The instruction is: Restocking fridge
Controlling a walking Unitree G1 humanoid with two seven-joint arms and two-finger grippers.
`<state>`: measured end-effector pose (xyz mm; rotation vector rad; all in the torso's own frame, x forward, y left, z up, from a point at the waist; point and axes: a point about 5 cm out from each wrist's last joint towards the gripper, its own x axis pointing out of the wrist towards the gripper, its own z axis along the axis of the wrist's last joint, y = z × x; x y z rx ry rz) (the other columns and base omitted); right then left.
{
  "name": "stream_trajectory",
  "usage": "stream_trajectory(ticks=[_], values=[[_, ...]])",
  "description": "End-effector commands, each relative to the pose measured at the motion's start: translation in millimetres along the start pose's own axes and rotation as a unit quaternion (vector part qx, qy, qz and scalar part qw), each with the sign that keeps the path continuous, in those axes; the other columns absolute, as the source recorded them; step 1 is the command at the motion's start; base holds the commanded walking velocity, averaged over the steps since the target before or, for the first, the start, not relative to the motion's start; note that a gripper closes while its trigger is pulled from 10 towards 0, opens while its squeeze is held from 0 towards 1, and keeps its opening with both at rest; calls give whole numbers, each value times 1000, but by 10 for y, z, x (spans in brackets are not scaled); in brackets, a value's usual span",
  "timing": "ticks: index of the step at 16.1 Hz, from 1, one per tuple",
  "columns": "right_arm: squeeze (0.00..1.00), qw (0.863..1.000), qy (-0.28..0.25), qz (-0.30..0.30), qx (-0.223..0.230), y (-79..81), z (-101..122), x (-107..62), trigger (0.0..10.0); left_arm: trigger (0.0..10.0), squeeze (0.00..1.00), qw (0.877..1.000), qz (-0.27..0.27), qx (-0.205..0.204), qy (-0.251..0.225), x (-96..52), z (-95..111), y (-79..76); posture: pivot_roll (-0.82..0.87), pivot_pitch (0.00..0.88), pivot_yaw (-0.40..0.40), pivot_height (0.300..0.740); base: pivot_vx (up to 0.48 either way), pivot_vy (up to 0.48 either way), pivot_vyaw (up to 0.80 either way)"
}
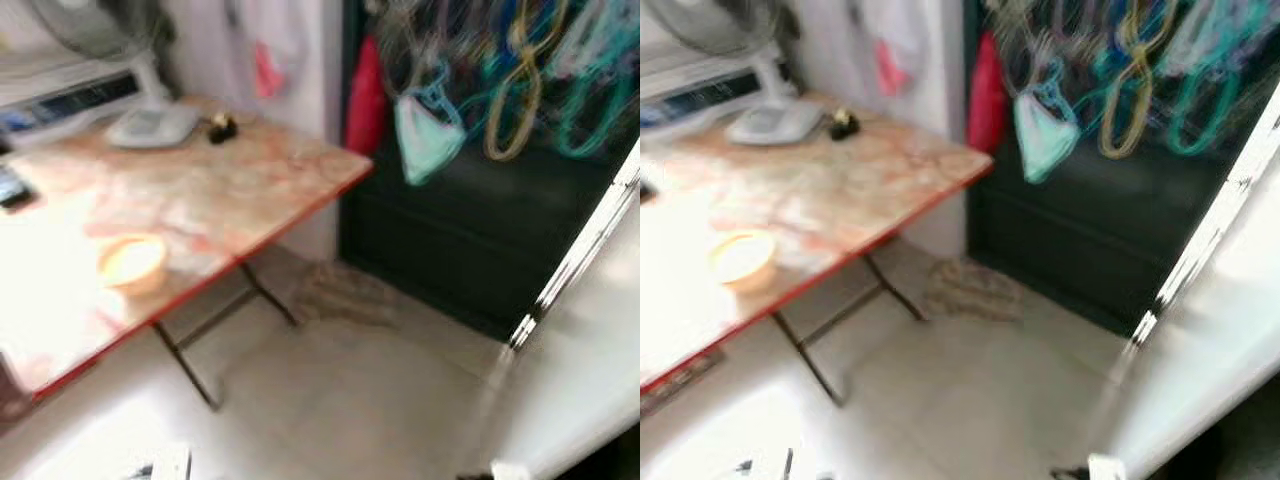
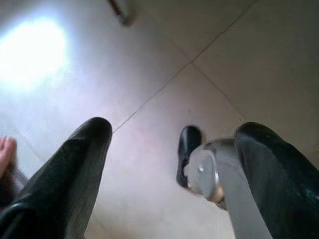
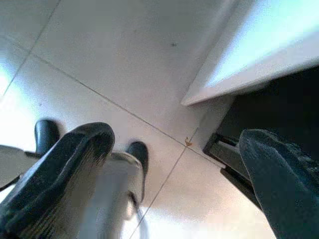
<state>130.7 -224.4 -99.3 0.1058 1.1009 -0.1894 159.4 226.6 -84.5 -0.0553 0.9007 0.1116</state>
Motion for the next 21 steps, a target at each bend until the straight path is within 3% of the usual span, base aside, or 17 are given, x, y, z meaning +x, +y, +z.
stream_trajectory(ticks=[1, 5, 7, 8, 10, 11, 12, 13, 14, 16, 17, 19, 21], values=[[0, 1000, -3, 11, -4, 71, 27, 11, 10000, 10000, 0, 1000, 11, -9, -9, -4, 27, 50, 2, 0, -28, 740, 0, 0, 800], [0, 1000, -12, 14, -7, 73, 58, 13, 10000, 10000, 0, 1000, 13, -12, -21, -8, 37, 48, 7, 0, -34, 740, 0, 0, 800], [0, 1000, -12, 10, -15, 61, 68, 13, 10000, 10000, 0, 999, 17, -19, -43, -14, 65, 47, 13, 0, -36, 740, 0, 0, 800], [0, 1000, -10, 13, 6, 70, 53, 12, 10000, 10000, 0, 997, 33, -28, -63, -23, 87, 65, 19, 0, -34, 740, 0, 0, 0], [0, 1000, -10, 26, -6, 85, 54, 12, 10000, 10000, 0, 994, 33, -15, -98, -39, 148, 73, 10, 0, -30, 740, 0, 0, 0], [0, 1000, -12, 28, -5, 88, 50, 11, 10000, 10000, 0, 975, 21, 29, -219, 50, 920, -143, 10, 0, -27, 740, 0, 0, 0], [0, 999, -11, 30, -5, 91, 49, 11, 10000, 10000, 0, 960, 26, 56, -274, 18, 1181, -196, 11, 0, -25, 740, 0, 0, 0], [0, 999, -10, 32, -6, 93, 49, 11, 10000, 10000, 0, 952, 32, 69, -296, -5, 1267, -209, 11, 0, -25, 740, 0, 0, 0], [0, 999, -8, 32, -9, 93, 43, 11, 10000, 10000, 0, 936, 29, 66, -345, -64, 1465, -227, 17, 0, -21, 740, 0, 0, 0], [0, 999, -4, 34, -19, 92, 36, 11, 10000, 10000, 0, 915, 11, 68, -397, -154, 1631, -247, 21, 0, -17, 740, 0, 0, 0], [0, 999, -1, 37, -33, 95, 34, 10, 10000, 10000, 0, 902, -16, 100, -419, -210, 1646, -338, 21, 0, -15, 740, 0, 0, 0], [0, 999, -2, 38, -37, 95, 29, 9, 10000, 10000, 0, 893, -28, 125, -432, -267, 1592, -425, 18, 0, -12, 740, 0, 0, 0], [0, 999, -4, 37, -35, 87, 23, 7, 10000, 10000, 0, 875, -28, 132, -465, -406, 1560, -496, 20, 0, -13, 740, 0, 0, 0]])
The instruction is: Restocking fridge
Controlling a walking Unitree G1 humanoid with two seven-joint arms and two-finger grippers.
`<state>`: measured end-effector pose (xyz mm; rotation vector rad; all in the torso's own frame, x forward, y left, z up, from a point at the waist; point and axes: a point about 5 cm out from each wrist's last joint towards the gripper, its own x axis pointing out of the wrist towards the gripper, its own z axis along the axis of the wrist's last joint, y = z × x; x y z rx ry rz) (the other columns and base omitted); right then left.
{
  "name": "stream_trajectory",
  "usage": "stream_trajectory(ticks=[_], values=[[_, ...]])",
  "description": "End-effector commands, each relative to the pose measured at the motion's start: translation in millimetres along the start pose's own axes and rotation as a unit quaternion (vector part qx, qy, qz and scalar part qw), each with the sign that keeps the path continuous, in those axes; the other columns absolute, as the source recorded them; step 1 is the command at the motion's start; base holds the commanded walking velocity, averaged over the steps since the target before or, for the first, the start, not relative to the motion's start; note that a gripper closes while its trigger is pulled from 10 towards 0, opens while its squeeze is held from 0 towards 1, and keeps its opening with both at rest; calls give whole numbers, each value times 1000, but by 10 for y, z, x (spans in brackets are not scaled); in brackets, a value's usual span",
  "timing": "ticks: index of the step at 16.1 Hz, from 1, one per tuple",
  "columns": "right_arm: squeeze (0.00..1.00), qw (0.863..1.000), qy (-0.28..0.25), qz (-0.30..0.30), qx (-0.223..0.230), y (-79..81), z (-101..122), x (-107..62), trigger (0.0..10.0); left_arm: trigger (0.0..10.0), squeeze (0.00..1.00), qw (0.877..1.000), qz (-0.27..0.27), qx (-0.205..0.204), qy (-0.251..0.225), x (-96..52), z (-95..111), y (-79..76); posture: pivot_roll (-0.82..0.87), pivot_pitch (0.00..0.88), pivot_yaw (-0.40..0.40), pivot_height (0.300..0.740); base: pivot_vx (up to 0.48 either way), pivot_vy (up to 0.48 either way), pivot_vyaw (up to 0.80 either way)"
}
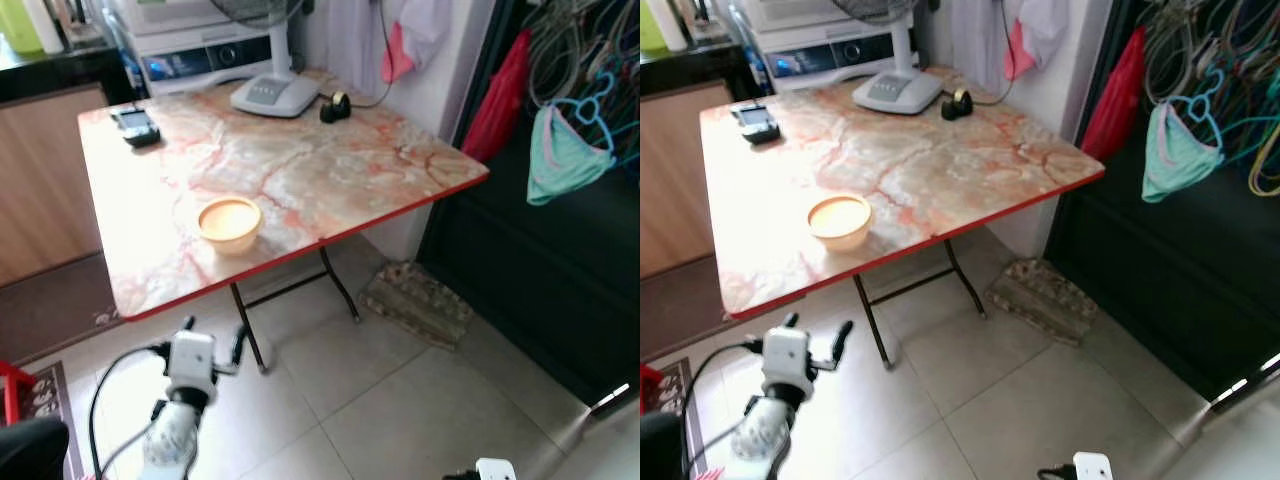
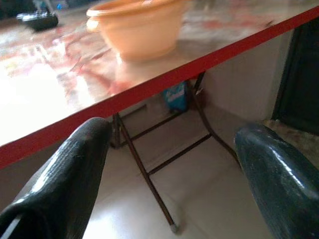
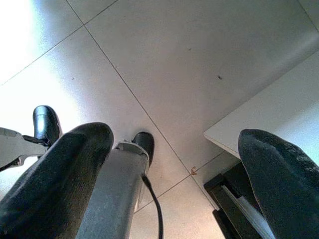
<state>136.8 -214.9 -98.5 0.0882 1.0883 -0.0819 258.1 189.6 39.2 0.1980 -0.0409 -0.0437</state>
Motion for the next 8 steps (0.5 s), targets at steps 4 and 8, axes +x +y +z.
stream_trajectory(ticks=[4, 8], values=[[0, 1000, 0, -5, 0, -42, -10, -10, 10000, 10000, 0, 996, 14, -38, -76, 286, 488, 11, 34, 0, -28, 740, 0, 0, 0], [0, 1000, 1, 2, -15, -47, 4, -9, 10000, 10000, 0, 988, 44, -84, -118, 490, 811, 104, 9, 0, -20, 740, 0, 0, 0]])
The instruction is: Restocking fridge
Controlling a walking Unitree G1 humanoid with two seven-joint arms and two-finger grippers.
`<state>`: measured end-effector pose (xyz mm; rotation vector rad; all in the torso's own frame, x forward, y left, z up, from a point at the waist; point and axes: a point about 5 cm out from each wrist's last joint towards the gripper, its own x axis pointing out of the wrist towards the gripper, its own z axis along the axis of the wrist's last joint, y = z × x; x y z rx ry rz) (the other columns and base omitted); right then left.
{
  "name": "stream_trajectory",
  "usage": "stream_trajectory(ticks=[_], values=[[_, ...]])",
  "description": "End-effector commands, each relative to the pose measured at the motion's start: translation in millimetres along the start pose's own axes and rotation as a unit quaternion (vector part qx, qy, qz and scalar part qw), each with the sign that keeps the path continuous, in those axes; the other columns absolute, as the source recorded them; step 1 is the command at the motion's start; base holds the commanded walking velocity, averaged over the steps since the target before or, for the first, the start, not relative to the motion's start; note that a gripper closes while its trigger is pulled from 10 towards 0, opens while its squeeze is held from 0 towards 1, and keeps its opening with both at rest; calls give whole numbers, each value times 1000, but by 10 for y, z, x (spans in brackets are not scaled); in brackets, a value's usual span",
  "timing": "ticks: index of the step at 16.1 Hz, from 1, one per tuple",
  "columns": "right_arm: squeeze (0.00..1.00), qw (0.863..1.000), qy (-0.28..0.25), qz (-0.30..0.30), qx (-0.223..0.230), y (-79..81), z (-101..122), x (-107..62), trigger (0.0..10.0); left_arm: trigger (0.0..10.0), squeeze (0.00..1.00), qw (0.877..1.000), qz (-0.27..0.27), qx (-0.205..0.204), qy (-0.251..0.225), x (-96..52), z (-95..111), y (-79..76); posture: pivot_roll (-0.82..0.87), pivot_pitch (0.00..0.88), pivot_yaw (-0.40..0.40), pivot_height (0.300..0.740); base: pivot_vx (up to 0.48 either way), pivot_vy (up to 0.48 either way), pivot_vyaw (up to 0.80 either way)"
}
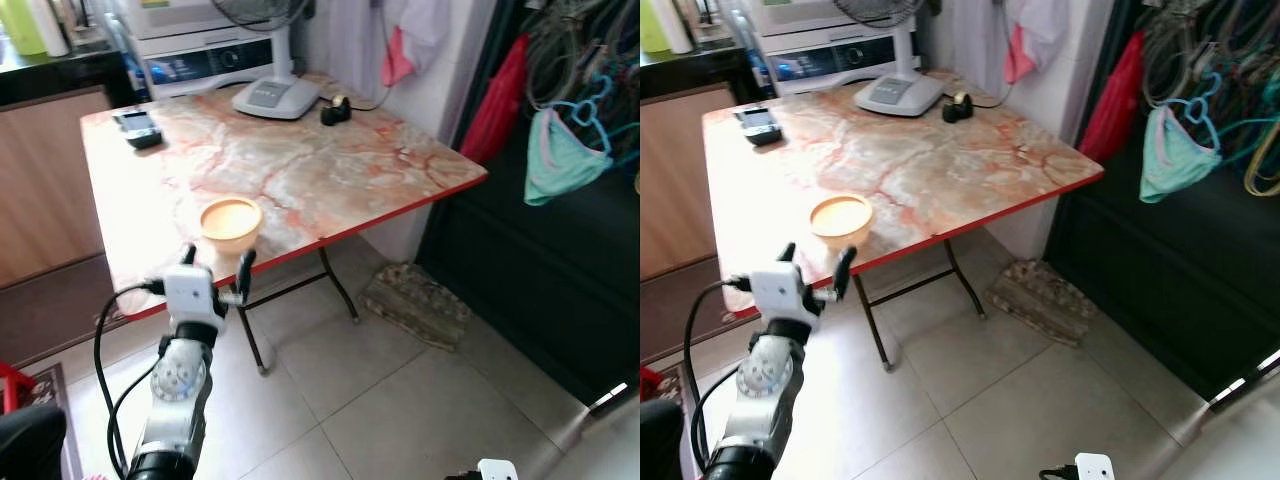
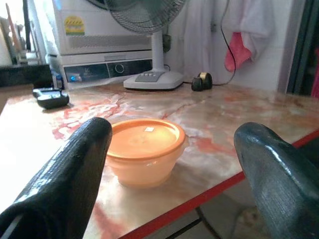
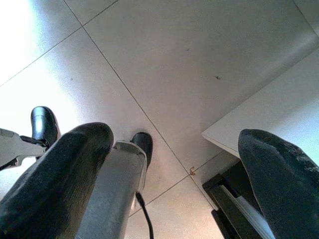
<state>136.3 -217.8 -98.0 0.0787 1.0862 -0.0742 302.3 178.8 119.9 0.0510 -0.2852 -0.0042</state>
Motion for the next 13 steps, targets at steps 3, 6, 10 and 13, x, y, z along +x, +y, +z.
stream_trajectory(ticks=[3, 6, 10, 13], values=[[0, 1000, 3, -1, -9, -20, 8, -2, 10000, 10000, 0, 999, 36, -33, -4, 76, 88, 93, 11, 0, -28, 740, 85, 0, 533], [0, 1000, 2, 1, -5, -15, 15, 0, 10000, 10000, 0, 998, 37, -41, 3, 87, 116, 104, 13, 0, -27, 740, 255, 0, 0], [0, 1000, 1, 10, -10, -2, 28, 2, 10000, 10000, 0, 998, 37, -44, 10, 95, 128, 106, 13, 0, -26, 740, 257, 0, 0], [0, 1000, 3, 10, -10, 0, 30, 3, 10000, 10000, 0, 998, 36, -44, 12, 97, 130, 101, 14, 0, -27, 740, 267, 0, 0]])
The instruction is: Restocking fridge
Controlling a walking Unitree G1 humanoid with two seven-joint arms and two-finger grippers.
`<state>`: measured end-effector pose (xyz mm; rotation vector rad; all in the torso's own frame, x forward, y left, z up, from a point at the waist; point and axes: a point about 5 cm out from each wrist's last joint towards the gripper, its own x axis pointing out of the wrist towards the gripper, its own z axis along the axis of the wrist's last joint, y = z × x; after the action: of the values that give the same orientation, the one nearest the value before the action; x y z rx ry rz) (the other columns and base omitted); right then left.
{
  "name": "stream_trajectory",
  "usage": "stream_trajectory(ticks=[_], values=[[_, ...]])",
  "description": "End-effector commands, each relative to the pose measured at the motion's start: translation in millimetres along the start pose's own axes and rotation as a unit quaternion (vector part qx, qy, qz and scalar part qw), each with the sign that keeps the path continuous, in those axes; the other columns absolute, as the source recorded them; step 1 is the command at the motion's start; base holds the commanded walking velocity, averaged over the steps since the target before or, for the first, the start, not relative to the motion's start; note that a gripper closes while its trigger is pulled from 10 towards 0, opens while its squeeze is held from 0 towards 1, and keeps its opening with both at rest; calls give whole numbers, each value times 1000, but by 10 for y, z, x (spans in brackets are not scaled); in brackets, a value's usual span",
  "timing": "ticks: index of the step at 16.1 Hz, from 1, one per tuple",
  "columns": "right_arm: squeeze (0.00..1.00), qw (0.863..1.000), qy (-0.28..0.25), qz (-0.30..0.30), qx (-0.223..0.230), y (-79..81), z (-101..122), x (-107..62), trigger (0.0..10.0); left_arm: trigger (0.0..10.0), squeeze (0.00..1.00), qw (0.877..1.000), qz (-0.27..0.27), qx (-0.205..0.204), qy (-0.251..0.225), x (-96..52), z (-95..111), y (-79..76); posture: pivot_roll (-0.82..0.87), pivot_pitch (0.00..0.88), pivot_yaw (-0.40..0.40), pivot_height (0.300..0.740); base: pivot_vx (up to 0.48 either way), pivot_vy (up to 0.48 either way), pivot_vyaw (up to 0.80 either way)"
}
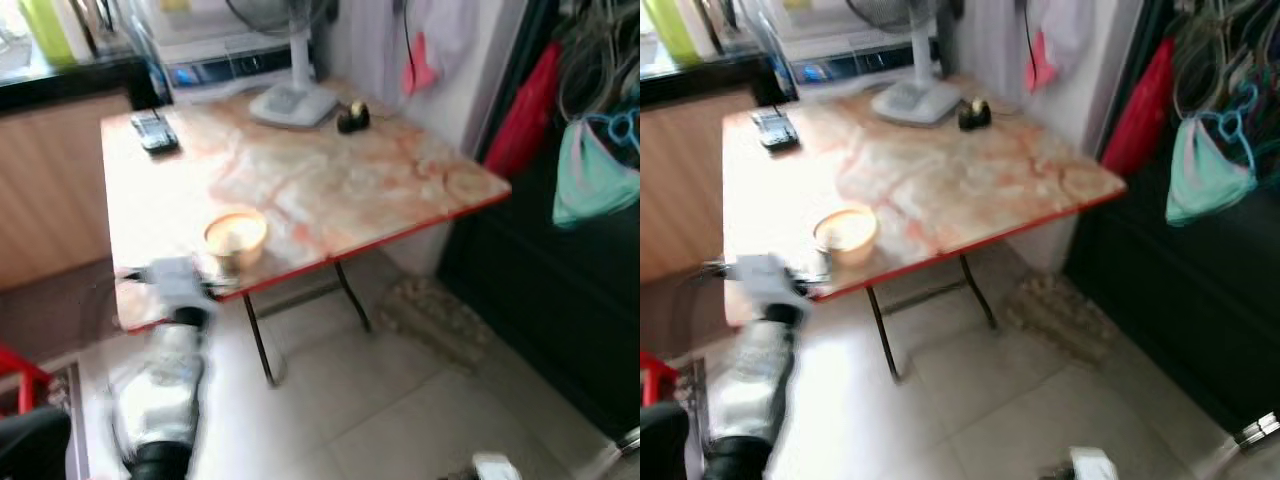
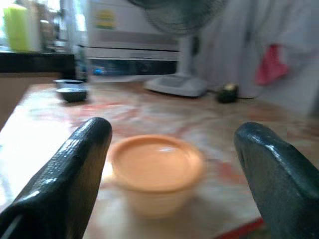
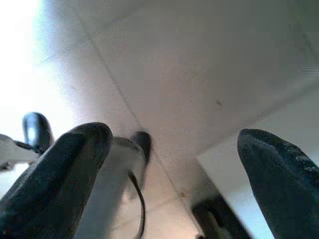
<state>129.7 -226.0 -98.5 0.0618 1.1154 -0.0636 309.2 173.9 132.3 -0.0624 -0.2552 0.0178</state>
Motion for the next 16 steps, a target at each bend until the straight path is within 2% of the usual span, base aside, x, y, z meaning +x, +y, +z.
stream_trajectory(ticks=[1, 11, 13, 16], values=[[0, 1000, -11, 12, 0, 89, 84, 26, 10000, 10000, 0, 1000, 16, 11, -4, 0, 43, 135, 14, 0, -27, 740, 277, 0, 0], [0, 1000, -9, 17, -5, 94, 92, 27, 10000, 10000, 0, 1000, 27, 8, 0, -28, 50, 179, 17, 0, -29, 740, 280, 0, 0], [0, 1000, -9, 17, -4, 96, 92, 27, 10000, 10000, 0, 999, 50, -9, 4, -43, 52, 269, 18, 0, -26, 740, 120, 0, 0], [0, 1000, -9, 18, -5, 99, 91, 28, 10000, 10000, 0, 998, 55, -1, 8, -63, 60, 377, 22, 0, -23, 740, 0, 0, 0]])
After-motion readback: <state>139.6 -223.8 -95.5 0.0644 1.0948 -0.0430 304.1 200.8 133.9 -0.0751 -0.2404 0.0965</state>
